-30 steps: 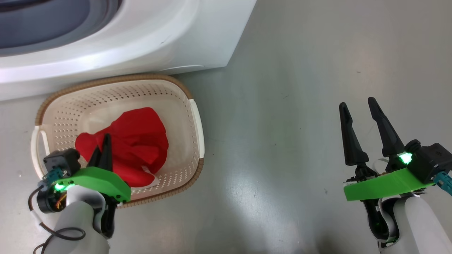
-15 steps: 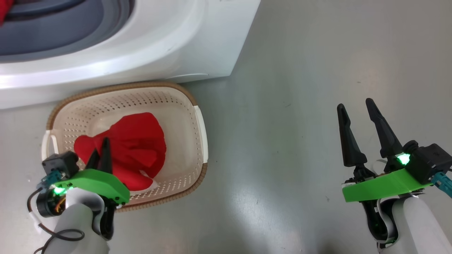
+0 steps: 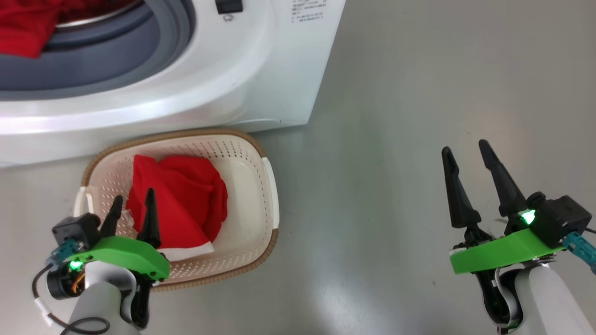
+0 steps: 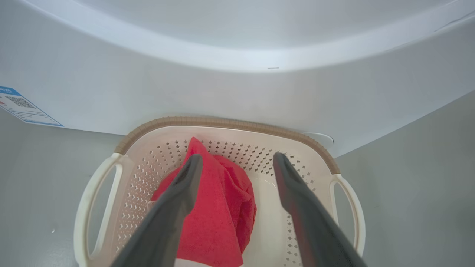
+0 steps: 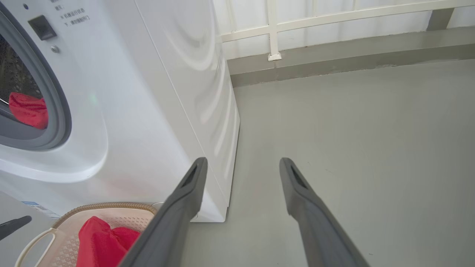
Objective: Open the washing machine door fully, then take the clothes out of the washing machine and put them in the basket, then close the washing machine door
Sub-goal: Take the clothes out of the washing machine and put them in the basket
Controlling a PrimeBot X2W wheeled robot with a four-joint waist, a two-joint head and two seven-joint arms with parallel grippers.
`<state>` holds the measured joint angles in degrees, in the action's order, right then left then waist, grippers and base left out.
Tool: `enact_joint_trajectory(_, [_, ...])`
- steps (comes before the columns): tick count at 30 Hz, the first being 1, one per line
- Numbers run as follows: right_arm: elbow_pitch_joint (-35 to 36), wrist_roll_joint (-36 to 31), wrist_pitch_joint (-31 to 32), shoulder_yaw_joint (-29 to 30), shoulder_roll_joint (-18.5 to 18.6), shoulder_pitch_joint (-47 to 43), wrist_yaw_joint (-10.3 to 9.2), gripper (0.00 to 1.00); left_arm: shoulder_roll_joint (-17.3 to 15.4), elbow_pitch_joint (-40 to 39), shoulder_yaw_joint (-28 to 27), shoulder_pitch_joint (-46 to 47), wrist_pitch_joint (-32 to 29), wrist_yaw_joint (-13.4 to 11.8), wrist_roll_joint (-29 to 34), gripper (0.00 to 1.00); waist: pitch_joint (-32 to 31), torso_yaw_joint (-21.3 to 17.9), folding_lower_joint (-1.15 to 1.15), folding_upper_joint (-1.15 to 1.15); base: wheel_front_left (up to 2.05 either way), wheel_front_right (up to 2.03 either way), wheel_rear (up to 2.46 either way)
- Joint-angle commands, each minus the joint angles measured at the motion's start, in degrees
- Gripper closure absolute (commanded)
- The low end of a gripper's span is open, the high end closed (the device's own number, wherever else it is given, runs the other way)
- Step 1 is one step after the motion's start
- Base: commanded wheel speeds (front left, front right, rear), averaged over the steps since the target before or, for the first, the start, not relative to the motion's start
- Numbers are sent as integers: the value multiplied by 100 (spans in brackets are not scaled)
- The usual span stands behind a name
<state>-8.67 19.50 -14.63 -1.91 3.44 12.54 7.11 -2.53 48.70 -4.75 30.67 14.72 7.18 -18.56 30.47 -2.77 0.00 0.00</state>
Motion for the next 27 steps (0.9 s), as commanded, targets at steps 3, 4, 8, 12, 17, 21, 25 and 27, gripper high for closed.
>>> enact_joint_trajectory(3, [73,-14,-37,-160,81,-171,37,0,-137,-267,-202,-263,28,31,53,0,-222,64,0,0,0,0,0])
enact_joint_trajectory(4, [61,-11,-37,-163,94,-179,37,0,-140,-344,-218,-294,28,31,71,0,-275,79,0,0,0,0,0])
enact_joint_trajectory(8, [18,-2,-37,-177,148,-224,37,0,-133,-672,-276,-431,28,31,131,0,-487,147,0,0,0,0,0])
enact_joint_trajectory(12, [-23,4,-37,-181,187,-324,37,0,-118,-1049,-344,-601,28,31,192,0,-727,216,0,0,0,0,0])
enact_joint_trajectory(17, [-69,12,-37,-229,264,-453,37,0,-106,-1527,-381,-833,28,31,302,0,-1014,290,0,0,0,0,0])
enact_joint_trajectory(21, [-106,30,-37,-267,339,-544,37,0,-96,-1988,-493,-1077,28,31,403,0,-1235,307,0,0,0,0,0])
enact_joint_trajectory(25, [-141,40,-37,-283,394,-633,37,0,-81,-2398,-569,-1330,28,31,501,0,-1443,314,0,0,0,0,0])
enact_joint_trajectory(27, [-150,48,-37,-275,412,-682,37,0,-74,-2594,-573,-1453,28,31,553,0,-1542,316,0,0,0,0,0])
